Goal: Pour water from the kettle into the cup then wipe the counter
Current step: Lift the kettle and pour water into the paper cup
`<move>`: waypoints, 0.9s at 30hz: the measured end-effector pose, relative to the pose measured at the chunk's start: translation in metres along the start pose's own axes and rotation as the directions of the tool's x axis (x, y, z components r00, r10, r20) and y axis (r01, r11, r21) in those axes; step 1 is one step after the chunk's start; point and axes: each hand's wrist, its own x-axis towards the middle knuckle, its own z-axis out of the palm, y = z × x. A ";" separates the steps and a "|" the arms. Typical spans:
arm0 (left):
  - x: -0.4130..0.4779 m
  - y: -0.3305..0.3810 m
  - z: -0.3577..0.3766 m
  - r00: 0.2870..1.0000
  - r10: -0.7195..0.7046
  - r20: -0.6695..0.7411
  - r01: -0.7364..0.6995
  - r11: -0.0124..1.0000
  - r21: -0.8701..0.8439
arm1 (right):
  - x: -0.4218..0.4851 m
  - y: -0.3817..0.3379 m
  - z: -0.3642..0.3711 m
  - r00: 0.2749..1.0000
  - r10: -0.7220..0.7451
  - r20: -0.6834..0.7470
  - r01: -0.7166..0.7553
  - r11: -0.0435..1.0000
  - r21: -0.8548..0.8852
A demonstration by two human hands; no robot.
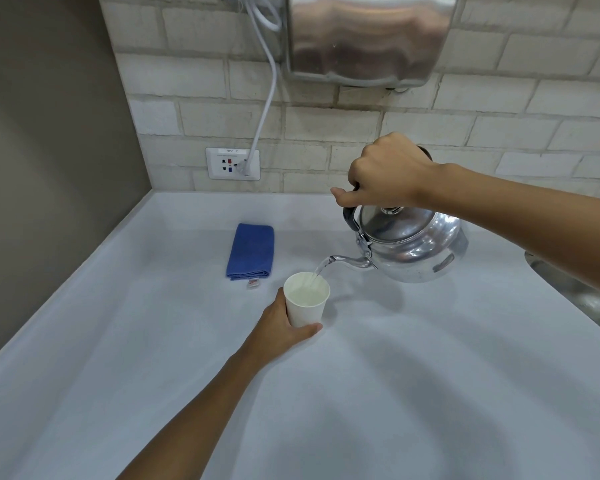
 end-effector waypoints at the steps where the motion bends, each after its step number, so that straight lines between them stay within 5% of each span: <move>1: 0.000 0.000 0.000 1.000 0.001 0.002 -0.001 1.000 -0.004 | 0.000 0.000 0.000 1.000 -0.002 -0.001 0.002 1.000 -0.002; 27: 0.000 0.001 0.000 1.000 -0.009 -0.003 0.009 1.000 0.010 | -0.003 -0.006 0.010 1.000 -0.013 -0.004 0.013 1.000 0.019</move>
